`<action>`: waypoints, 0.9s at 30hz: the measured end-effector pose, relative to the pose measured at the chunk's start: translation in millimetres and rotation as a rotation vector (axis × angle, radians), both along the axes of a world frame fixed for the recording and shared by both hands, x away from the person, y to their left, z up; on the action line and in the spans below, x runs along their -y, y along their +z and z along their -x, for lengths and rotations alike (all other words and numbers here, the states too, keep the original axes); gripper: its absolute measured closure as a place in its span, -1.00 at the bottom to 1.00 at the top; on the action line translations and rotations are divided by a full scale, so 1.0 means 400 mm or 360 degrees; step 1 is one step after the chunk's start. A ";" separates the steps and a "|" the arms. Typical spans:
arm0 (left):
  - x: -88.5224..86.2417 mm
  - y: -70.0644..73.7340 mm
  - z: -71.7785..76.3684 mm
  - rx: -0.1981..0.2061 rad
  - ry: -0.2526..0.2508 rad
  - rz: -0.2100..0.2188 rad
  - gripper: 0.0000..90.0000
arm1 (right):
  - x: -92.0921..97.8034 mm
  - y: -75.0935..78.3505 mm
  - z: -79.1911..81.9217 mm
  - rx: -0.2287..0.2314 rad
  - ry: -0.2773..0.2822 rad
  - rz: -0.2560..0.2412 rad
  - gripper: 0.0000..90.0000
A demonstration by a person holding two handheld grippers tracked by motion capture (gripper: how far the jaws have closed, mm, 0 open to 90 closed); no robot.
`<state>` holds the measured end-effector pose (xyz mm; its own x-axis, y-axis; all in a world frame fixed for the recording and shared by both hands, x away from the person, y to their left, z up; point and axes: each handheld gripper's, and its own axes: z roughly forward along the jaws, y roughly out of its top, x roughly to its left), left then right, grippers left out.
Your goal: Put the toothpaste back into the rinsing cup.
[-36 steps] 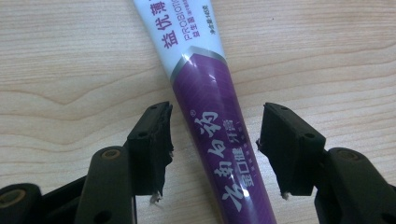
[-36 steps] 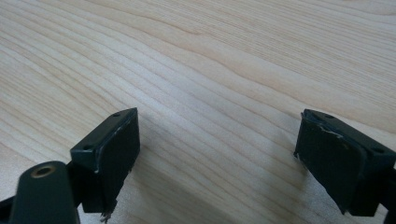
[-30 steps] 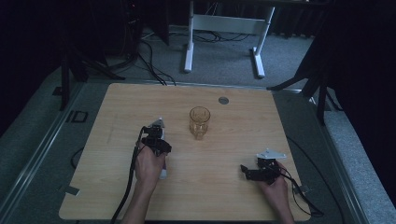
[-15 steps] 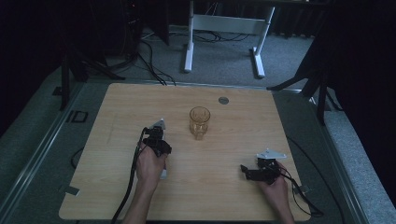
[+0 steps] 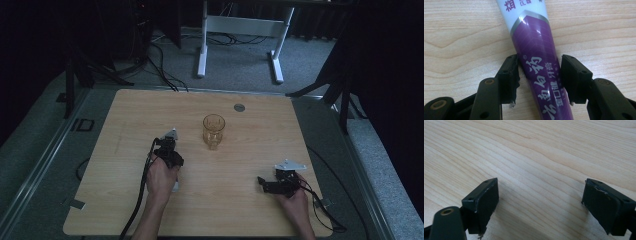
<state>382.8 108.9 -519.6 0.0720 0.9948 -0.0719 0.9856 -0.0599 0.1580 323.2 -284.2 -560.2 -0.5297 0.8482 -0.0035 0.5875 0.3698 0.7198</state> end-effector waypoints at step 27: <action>0.015 0.003 0.001 -0.0004 -0.0098 -0.0103 0.37 | 0.000 0.000 0.000 0.0000 0.0000 0.0000 -0.70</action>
<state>382.5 102.7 -518.2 0.1332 0.9911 -0.0075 0.9801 -0.1306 0.1494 323.2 -284.2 -560.2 -0.5297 0.8482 -0.0036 0.5874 0.3699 0.7198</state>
